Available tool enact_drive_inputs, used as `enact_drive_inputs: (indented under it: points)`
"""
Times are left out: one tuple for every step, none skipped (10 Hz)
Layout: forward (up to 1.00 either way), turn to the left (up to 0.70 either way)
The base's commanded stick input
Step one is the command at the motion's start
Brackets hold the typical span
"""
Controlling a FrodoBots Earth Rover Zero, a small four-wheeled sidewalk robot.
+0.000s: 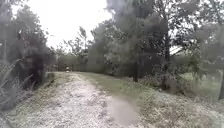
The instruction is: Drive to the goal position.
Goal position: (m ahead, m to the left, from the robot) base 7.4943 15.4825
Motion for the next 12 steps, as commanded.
enact_drive_inputs:
  points:
    - [0.00,0.00]
    - [0.00,0.00]
    - [0.00,0.00]
    - [0.00,0.00]
    - [0.62,0.00]
    - [0.70,0.00]
    - [0.70,0.00]
    - [0.70,0.24]
    - [0.70,0.35]
    - [0.70,0.35]
    - [0.70,0.35]
    - [0.70,0.35]
